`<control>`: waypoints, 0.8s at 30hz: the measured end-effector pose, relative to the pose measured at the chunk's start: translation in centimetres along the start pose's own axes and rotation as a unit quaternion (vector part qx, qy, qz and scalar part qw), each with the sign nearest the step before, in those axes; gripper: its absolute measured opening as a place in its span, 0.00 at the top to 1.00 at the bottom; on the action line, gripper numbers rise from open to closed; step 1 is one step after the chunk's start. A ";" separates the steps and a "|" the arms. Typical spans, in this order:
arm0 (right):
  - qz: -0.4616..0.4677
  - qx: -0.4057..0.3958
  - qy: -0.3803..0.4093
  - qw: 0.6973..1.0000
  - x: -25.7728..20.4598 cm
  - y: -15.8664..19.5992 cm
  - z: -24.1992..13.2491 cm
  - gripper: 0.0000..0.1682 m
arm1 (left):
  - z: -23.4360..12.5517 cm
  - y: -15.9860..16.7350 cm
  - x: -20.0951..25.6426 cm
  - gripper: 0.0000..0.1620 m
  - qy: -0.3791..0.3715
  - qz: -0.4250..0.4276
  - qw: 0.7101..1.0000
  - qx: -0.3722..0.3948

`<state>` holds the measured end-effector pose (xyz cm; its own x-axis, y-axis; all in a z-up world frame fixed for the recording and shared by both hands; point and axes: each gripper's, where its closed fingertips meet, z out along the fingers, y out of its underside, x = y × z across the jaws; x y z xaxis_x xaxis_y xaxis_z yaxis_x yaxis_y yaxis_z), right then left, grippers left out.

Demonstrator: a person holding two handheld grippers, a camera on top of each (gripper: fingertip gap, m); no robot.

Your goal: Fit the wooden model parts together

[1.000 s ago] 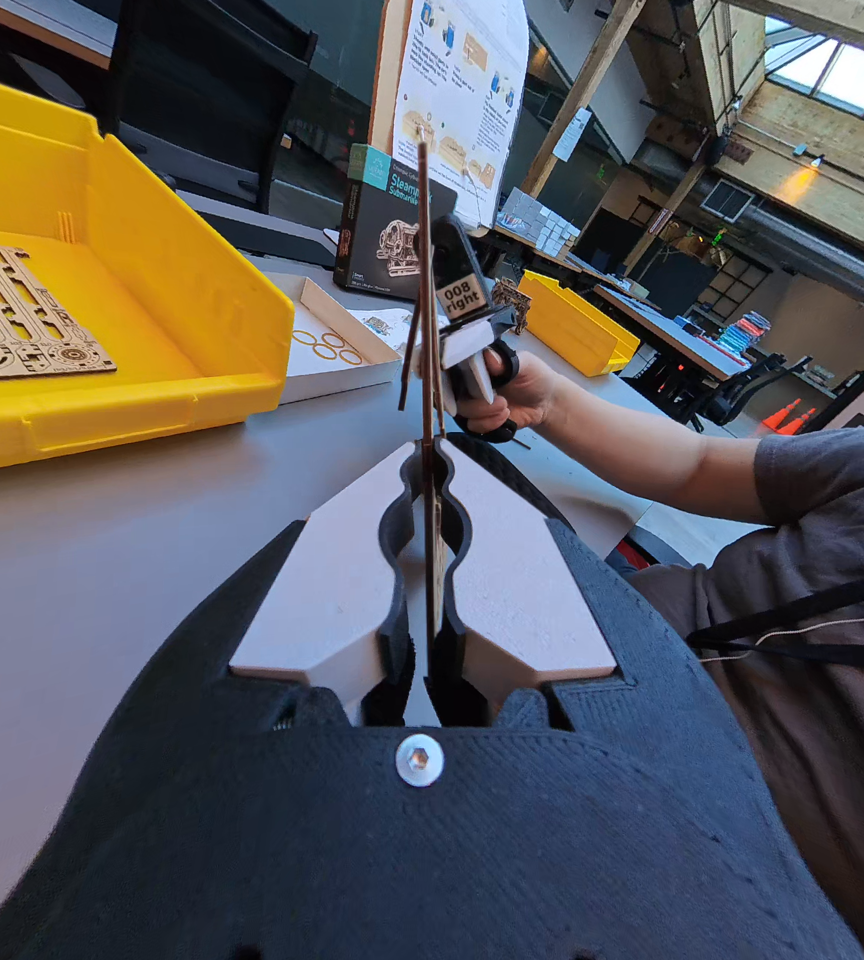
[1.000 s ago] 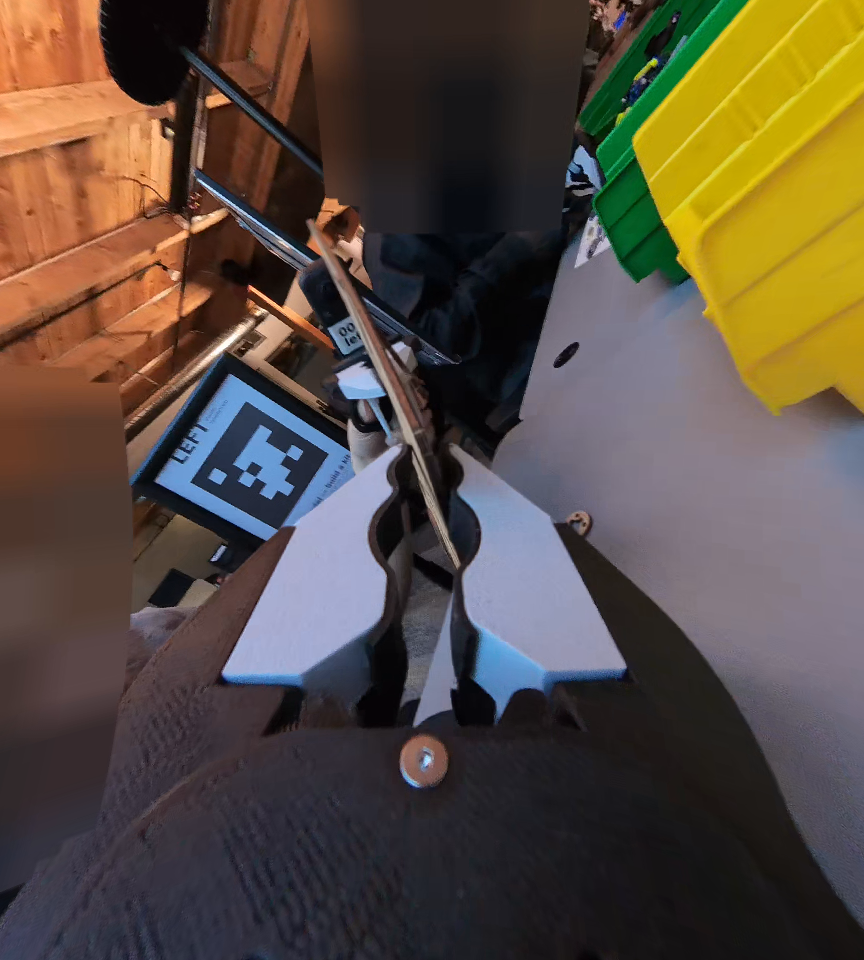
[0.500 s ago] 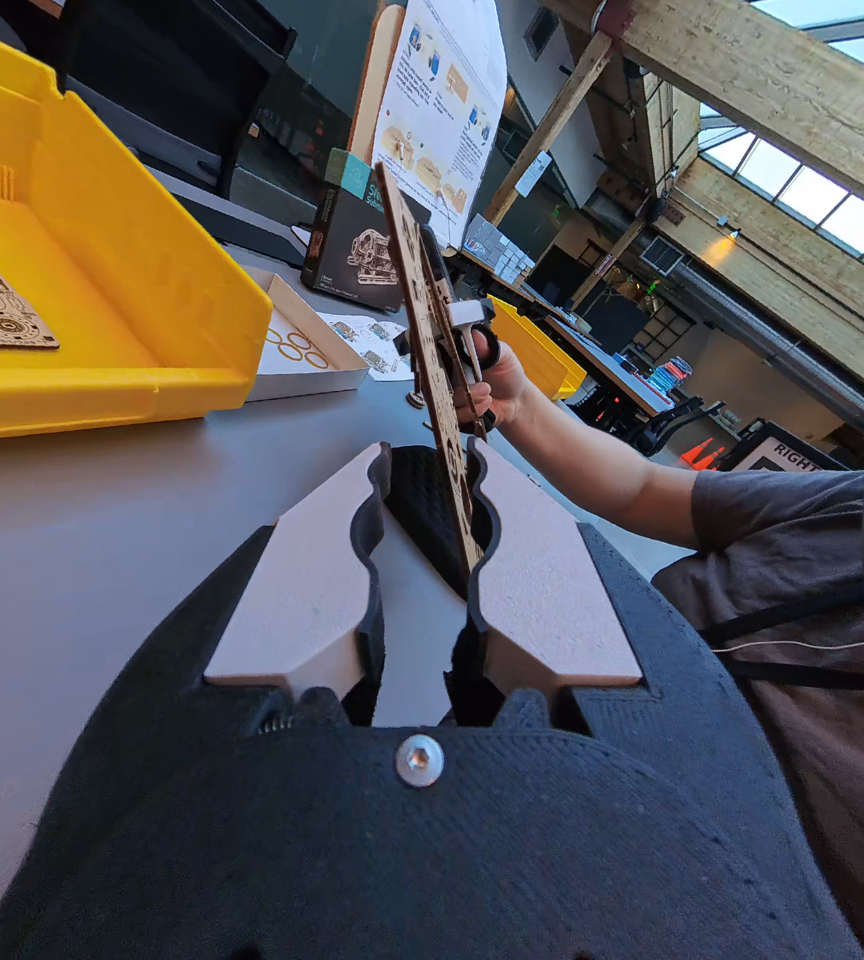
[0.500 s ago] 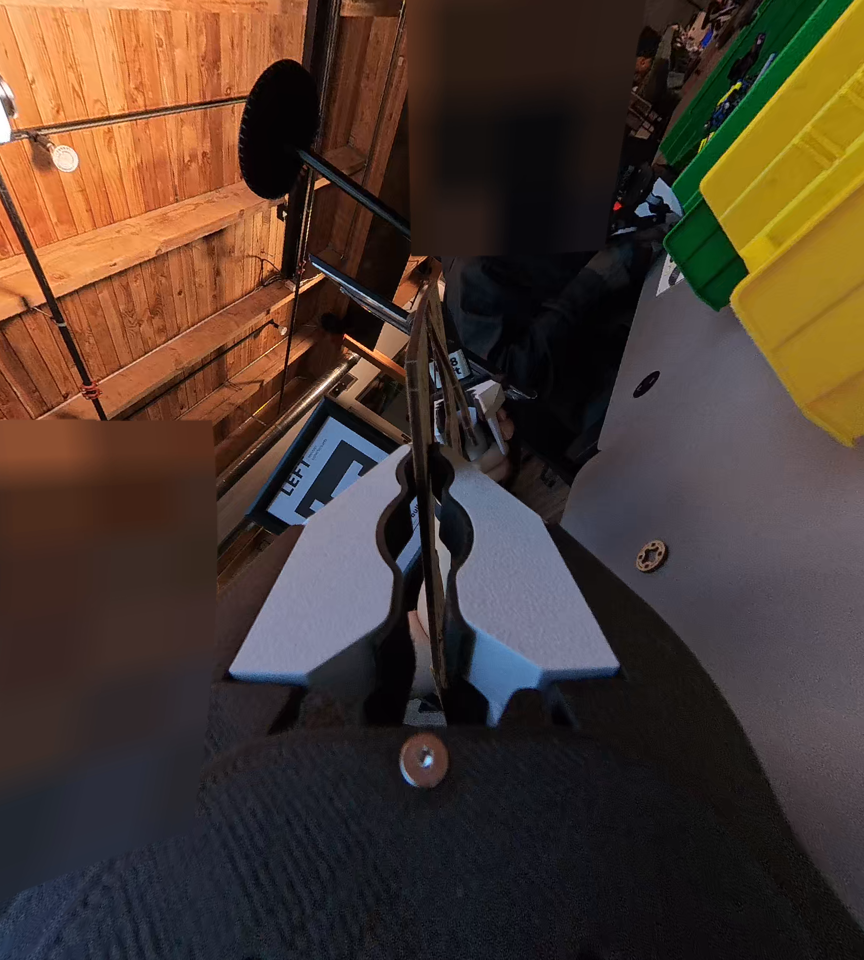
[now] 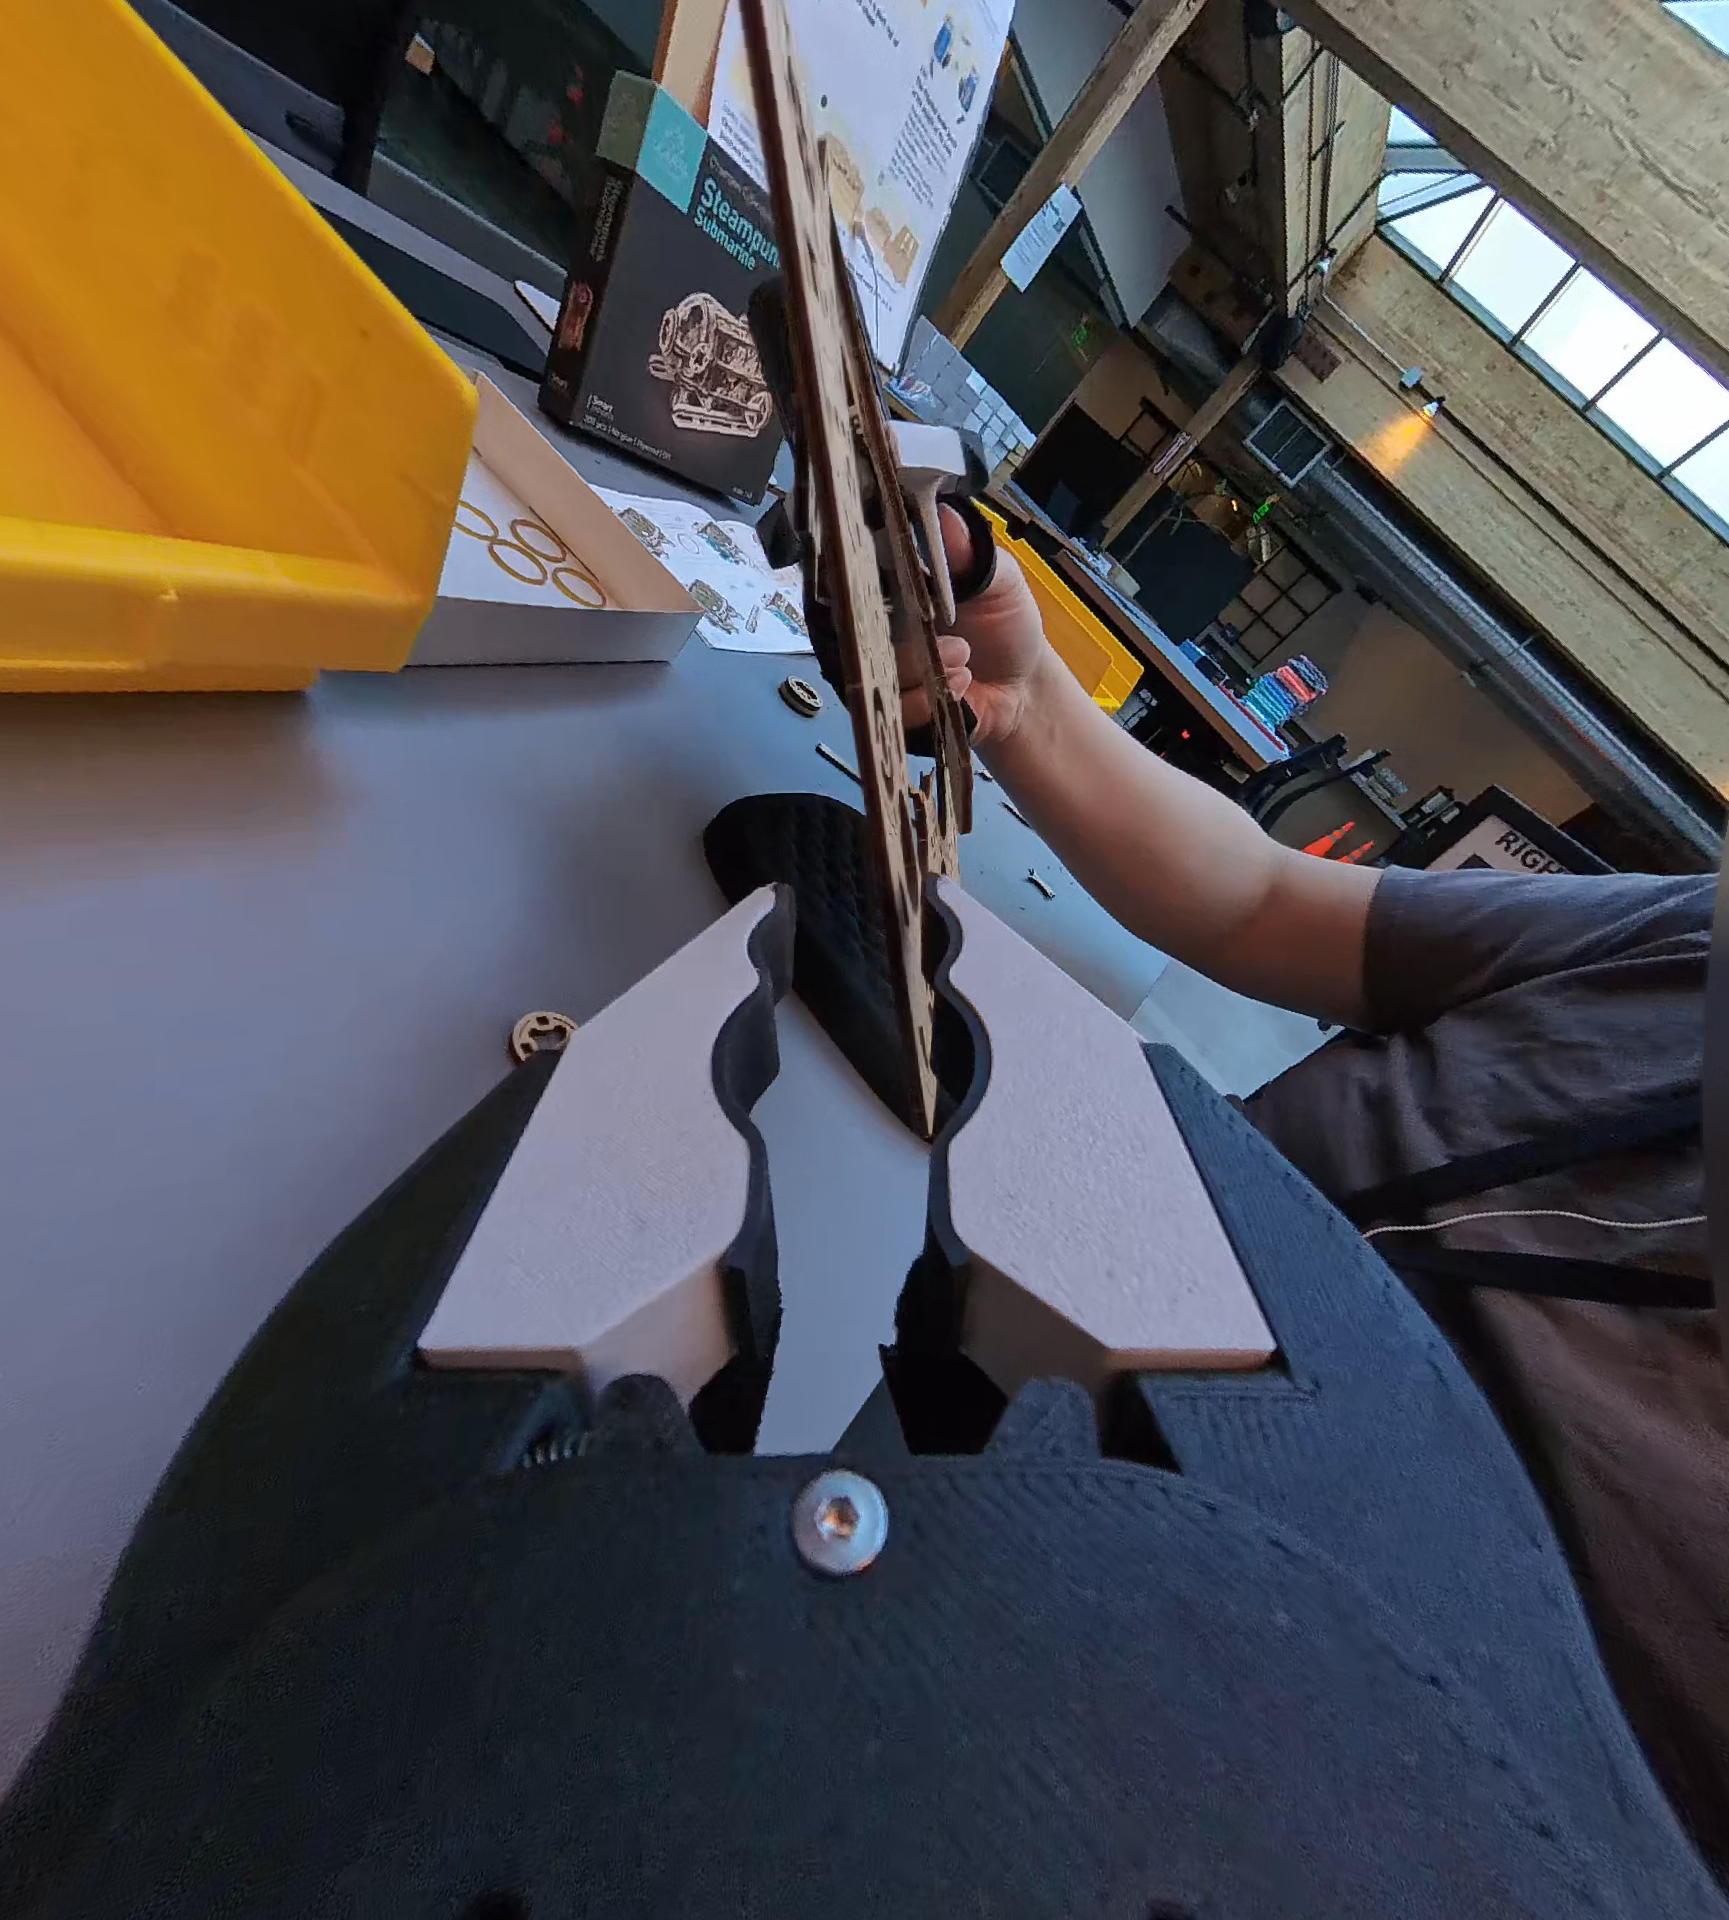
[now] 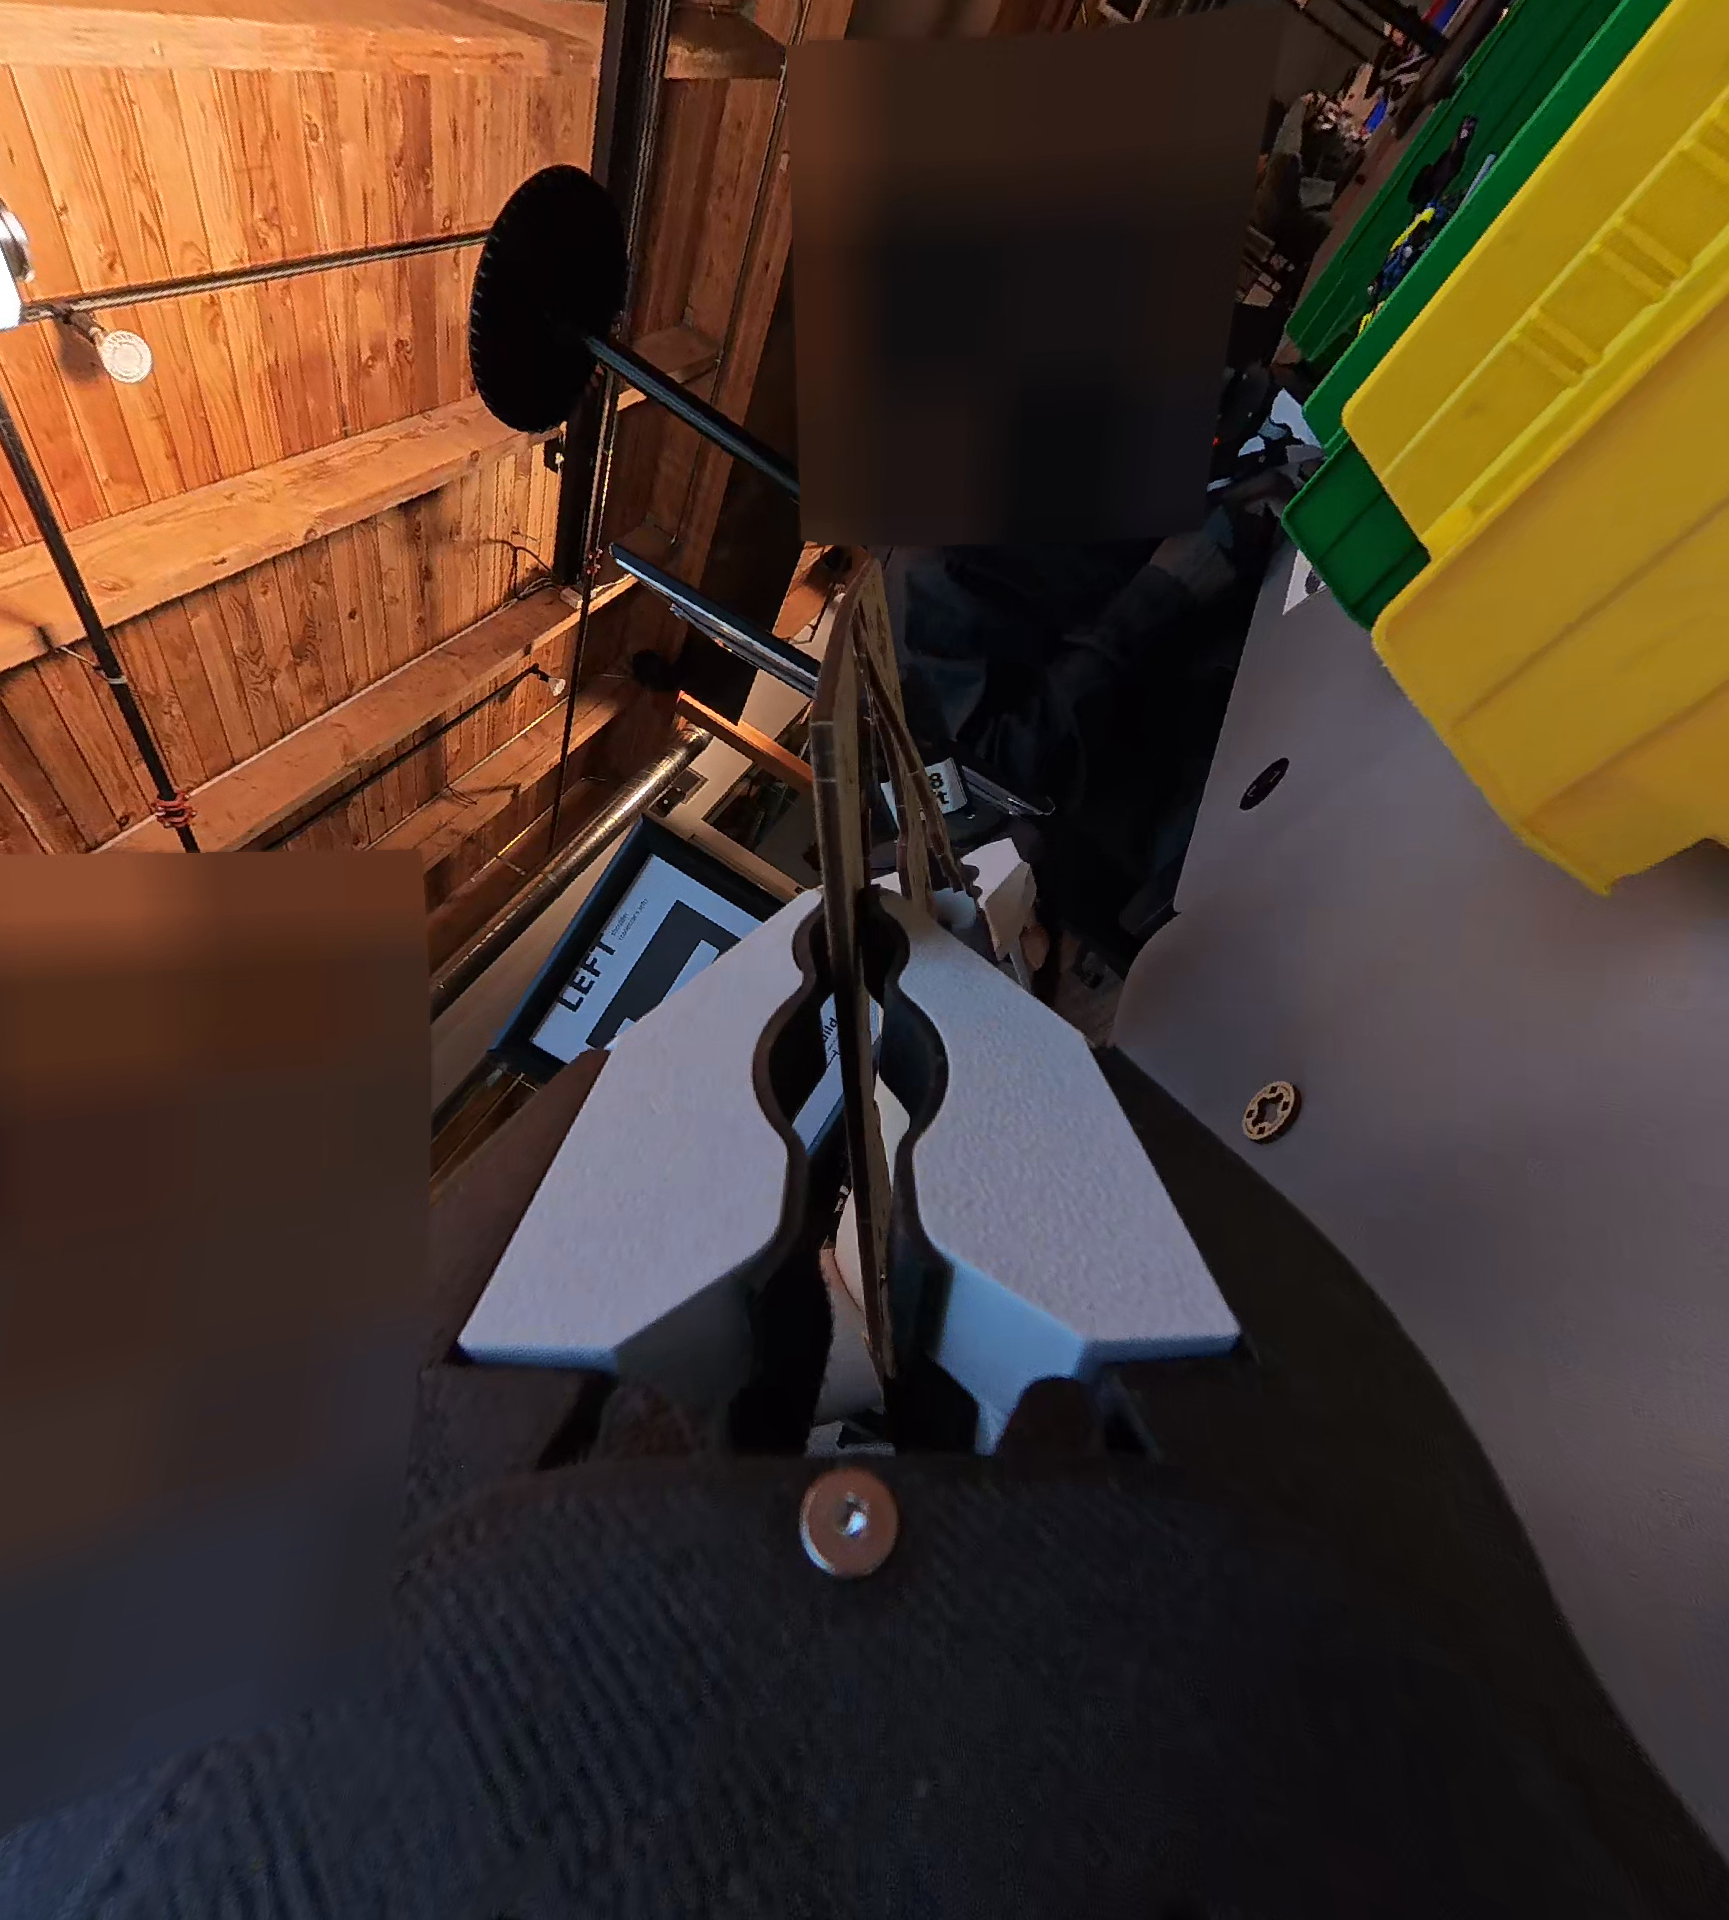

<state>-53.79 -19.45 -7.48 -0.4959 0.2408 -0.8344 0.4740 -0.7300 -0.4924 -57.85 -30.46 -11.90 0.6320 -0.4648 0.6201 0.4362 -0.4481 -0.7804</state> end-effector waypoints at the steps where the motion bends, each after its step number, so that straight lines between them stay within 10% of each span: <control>1: 0.000 0.000 -0.001 1.000 0.0 0.0 0.0 1.00 | 0.1 -0.1 -0.1 0.86 0.004 -0.002 1.000 0.001; 8: -0.021 0.007 0.002 1.000 0.1 -0.2 1.2 0.99 | 0.3 -0.9 0.2 1.00 0.030 0.000 0.999 0.011; 24: -0.027 0.021 -0.032 0.999 1.2 -1.2 -0.1 1.00 | 0.5 0.2 0.0 0.92 -0.022 0.009 1.000 0.021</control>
<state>-54.91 -18.19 -7.95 -0.5666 0.2399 -0.7883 0.4145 -0.7438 -0.5243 -57.48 -30.16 -12.06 0.6663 -0.4383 0.6032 0.4505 -0.4081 -0.7941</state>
